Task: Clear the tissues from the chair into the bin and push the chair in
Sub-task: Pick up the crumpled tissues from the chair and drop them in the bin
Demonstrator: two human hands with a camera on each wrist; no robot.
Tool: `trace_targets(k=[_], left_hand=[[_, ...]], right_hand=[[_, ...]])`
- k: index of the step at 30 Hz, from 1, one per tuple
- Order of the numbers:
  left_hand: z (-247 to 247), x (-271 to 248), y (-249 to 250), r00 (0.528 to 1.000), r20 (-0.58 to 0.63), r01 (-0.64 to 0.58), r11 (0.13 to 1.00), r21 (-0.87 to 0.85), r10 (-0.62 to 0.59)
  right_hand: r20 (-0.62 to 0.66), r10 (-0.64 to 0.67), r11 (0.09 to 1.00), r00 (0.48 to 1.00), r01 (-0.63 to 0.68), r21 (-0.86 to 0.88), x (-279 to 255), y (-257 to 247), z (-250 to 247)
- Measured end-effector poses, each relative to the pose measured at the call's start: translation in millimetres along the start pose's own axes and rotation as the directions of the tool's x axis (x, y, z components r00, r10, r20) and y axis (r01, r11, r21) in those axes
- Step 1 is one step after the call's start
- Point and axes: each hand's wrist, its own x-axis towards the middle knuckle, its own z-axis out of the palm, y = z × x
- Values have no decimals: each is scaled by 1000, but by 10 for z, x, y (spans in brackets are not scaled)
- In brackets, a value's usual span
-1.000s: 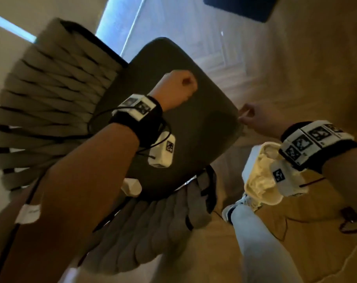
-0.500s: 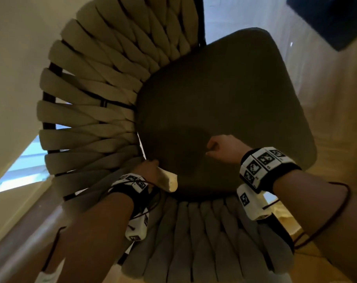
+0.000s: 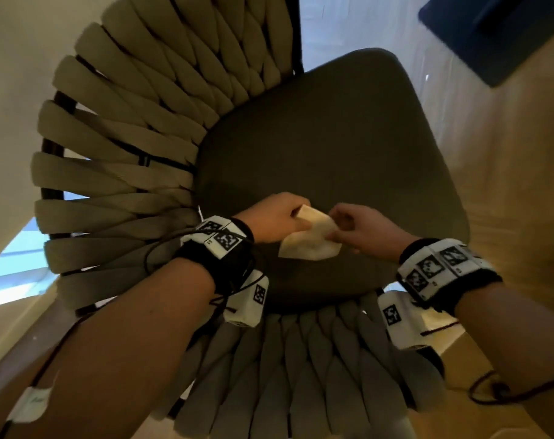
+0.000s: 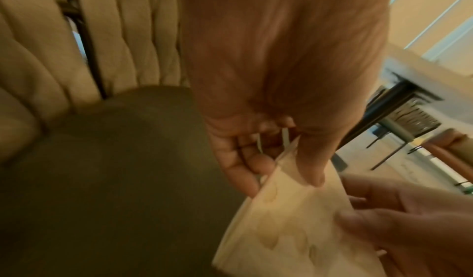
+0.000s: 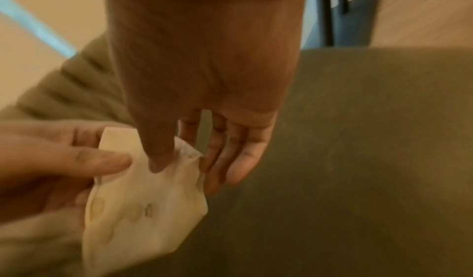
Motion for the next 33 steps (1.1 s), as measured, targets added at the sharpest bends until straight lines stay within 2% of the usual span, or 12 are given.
trace_targets(k=[2,5,8,10,13,15,18,20,23,26,30,33], left_hand=[[184,96,309,997,-34,-67,996,-55,65],[557,246,754,984,-109,-151,980,-129,138],[896,381,1090,965,-221,-171,978,-121,142],[1062,472,1227,954,-267,-166,981,-100,134],[1179,713,1427,941,-294,-173,985,-2,165],[1161,919,1585,916,-339,-195,977,87,213],[1114,1194,1859,888,-370,-233,961,149,273],[1123,1348,1987,885,-349,-261,949,178,309],[1240,1467,2095,890,-292,-278,925,260,350],[1394,1432,2081,912,-246,-256,925,283,327],[1419,1096,1983,939,-250,-209,968,135,238],[1216,588,1915,925,-325,-190,981,45,194]], right_hand=[[-45,9,994,999,-4,107,-307,239,-261],[-242,52,974,969,4,225,-791,770,-545],[-437,255,899,862,-44,436,-1240,1433,-643],[-513,421,847,748,-122,517,-1494,1913,-591],[-501,632,757,591,-330,564,-1708,2742,-315],[-425,724,682,544,-470,560,-1707,3182,-48],[-344,806,578,482,-513,635,-1626,3584,298],[-279,832,525,479,-519,675,-1511,3747,482],[-136,844,441,519,-525,728,-1326,3909,714],[-77,836,404,544,-514,757,-1299,3946,784],[-118,728,510,676,-418,752,-1529,3525,515],[-263,635,623,726,-281,730,-1743,2934,208]])
